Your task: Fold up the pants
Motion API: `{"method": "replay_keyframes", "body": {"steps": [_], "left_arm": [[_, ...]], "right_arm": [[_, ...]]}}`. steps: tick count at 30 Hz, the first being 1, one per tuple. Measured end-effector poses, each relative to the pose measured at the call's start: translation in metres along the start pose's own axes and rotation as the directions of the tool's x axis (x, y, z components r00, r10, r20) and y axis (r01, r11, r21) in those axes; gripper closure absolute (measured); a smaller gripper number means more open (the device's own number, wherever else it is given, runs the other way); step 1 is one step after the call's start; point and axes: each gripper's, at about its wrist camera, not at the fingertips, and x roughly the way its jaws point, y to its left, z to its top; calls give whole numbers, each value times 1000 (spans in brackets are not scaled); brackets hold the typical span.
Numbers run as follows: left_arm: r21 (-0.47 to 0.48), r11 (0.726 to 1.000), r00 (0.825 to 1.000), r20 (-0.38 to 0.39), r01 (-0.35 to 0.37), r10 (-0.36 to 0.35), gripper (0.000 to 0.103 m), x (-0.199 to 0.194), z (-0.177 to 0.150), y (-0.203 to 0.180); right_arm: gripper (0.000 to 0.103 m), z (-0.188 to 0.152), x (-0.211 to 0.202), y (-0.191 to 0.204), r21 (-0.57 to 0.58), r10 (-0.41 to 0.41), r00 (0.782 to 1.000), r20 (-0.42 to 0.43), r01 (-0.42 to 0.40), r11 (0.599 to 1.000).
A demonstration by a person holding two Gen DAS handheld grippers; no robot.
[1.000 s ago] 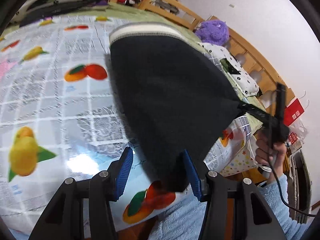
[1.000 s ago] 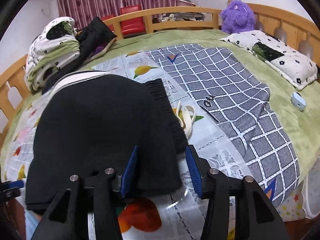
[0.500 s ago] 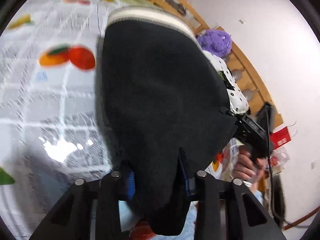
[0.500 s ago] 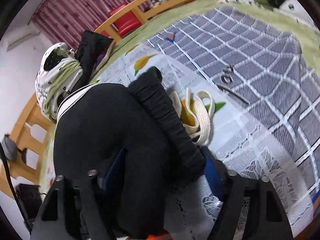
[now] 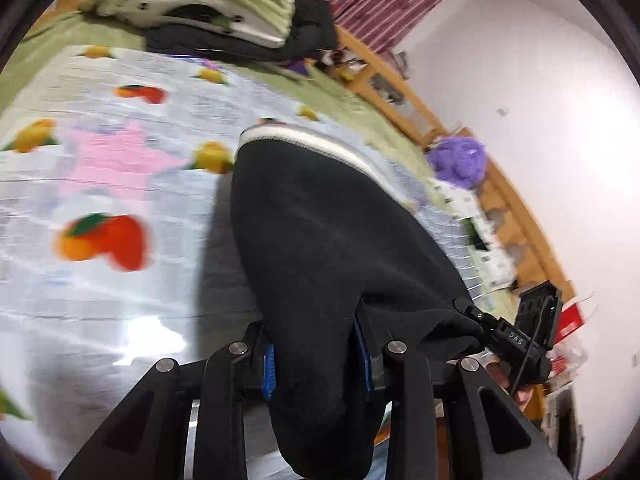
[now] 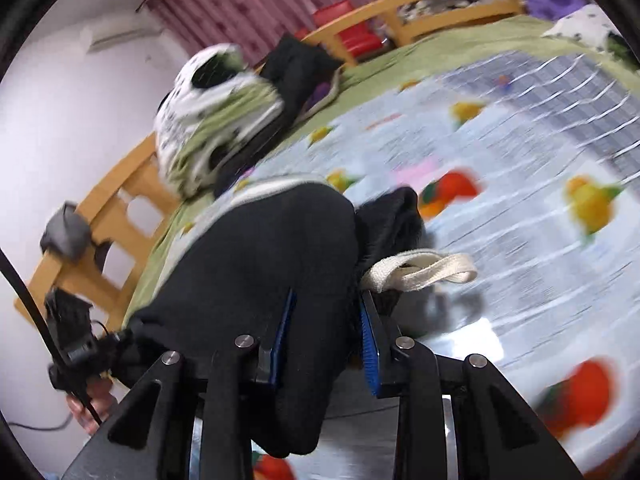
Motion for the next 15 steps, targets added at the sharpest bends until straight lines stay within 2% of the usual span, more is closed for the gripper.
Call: {"method": "replay_keyframes", "body": {"steps": [2,4,5,7,9,11,12,15], "left_arm": [[-2,998,998,-37,-57,56,68,2,-5,15],[1,995,991,-90,-104,103,63,8,-15,25],[8,993,988,-96,-118,118,61,11,-19,26],[38,990,989,-65,-132,135,54,3,-29,31],[65,985,986,-34,-159,161,50,-5,-32,34],[68,985,986,-18,-162,163,47,-11,-35,36],[56,986,987,-15,-157,158,47,-13,-36,40],[14,991,991,-21,-130,130,47,-17,-38,46]], "right_arm": [[65,-13,17,11,-25,-46,998,-38,45,999],[54,-21,27,26,-124,-174,982,-67,165,978],[53,-24,29,34,-173,-222,972,-75,207,963],[52,-25,23,47,-240,-267,961,-73,243,940],[52,-18,6,57,-282,-277,961,-29,258,924],[52,-4,-9,62,-281,-242,970,32,241,929],[51,7,-11,64,-267,-203,978,43,207,941],[49,39,12,54,-198,-159,987,2,156,968]]}}
